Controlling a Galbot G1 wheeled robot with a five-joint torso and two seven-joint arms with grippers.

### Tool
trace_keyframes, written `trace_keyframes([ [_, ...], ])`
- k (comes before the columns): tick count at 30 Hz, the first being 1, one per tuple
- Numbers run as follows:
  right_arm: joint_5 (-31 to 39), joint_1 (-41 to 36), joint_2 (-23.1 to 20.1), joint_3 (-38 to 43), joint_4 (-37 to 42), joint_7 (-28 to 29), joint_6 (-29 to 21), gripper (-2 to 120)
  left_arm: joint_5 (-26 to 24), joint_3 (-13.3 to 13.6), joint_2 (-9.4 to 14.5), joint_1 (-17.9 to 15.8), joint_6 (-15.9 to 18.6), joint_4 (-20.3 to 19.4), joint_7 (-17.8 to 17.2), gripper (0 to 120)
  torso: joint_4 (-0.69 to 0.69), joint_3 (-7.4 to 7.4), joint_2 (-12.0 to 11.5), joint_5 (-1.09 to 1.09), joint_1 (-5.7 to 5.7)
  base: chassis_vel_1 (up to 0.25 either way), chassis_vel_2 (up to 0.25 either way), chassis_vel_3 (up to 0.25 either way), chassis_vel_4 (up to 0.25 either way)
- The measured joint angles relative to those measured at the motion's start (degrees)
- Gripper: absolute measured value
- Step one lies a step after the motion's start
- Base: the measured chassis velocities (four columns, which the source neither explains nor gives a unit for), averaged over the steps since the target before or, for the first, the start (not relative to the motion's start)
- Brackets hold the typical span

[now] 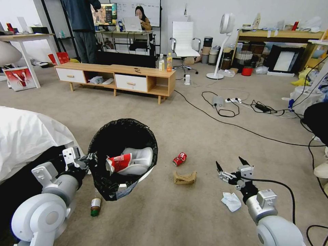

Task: Pick up the trash bin and place the garbage on the floor into it.

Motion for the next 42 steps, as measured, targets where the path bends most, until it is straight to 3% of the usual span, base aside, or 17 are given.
trace_keyframes([
  [17, -0.5, 0.0, 0.5, -0.2, 0.2, 0.4, -0.4, 100, 0.0, 0.1, 0.0, 0.0, 0.0, 0.0, 0.0, 3, 0.0, 0.0, 0.0, 0.0, 0.0, -0.089, 0.087, 0.079, -0.07],
  [38, -0.5, -0.1, 0.3, -0.3, 0.1, 1.2, 0.2, 100, 0.0, 0.2, 0.0, 0.5, 0.0, -0.4, 0.0, 3, 0.0, 0.0, 0.0, 0.0, 0.0, 0.006, -0.005, -0.008, 0.006],
  [42, -0.5, 0.3, -0.2, 0.1, -0.5, 5.7, -5.4, 100, 0.0, 0.2, -0.1, 0.8, 0.0, -0.6, 0.0, 3, 0.0, 0.0, 0.0, 0.01, 0.01, 0.0, 0.0, 0.0, 0.0],
])
